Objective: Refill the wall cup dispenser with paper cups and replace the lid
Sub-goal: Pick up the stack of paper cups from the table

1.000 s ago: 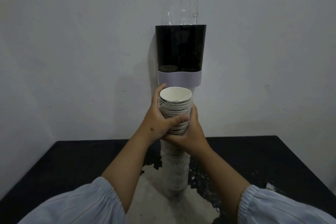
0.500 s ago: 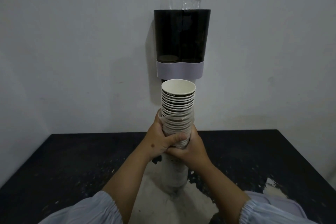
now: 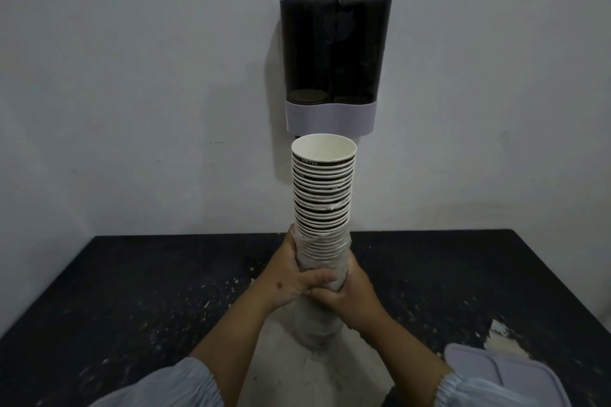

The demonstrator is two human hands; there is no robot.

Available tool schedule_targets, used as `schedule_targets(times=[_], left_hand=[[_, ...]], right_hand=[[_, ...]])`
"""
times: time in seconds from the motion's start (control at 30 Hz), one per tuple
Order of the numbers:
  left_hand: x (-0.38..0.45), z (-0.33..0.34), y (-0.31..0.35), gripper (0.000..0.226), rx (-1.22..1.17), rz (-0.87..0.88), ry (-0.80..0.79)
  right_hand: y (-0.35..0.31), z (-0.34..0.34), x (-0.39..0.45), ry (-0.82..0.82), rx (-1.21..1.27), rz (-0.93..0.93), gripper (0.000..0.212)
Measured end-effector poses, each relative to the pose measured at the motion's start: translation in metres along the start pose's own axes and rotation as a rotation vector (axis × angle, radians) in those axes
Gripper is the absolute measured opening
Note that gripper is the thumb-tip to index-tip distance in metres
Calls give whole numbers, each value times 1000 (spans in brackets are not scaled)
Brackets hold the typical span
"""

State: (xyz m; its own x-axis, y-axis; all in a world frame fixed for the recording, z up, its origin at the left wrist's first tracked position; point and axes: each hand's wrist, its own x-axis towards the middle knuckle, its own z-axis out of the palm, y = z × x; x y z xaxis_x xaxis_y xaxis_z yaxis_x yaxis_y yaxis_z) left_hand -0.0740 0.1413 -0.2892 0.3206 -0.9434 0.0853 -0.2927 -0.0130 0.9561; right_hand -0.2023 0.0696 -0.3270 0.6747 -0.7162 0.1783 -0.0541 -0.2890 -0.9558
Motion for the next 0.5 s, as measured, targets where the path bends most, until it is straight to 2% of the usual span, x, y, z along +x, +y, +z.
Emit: schedule_targets(times=[0.17,0.33,0.4,0.5], left_hand=[[-3,-10,15,84,-11,-17,-24],[-3,-12,41,111,-95,167,77],[-1,-10,50,106,-69,208,92],[1,-5,53,92,-17,209,129]], right_hand=[[-11,-12,1,-136,34,-11,85],[-38,-15,5,-64,66,-140,104],[-47,-14,10,-8,58,-200,107],[-51,-11,14,48,10,-238,97]])
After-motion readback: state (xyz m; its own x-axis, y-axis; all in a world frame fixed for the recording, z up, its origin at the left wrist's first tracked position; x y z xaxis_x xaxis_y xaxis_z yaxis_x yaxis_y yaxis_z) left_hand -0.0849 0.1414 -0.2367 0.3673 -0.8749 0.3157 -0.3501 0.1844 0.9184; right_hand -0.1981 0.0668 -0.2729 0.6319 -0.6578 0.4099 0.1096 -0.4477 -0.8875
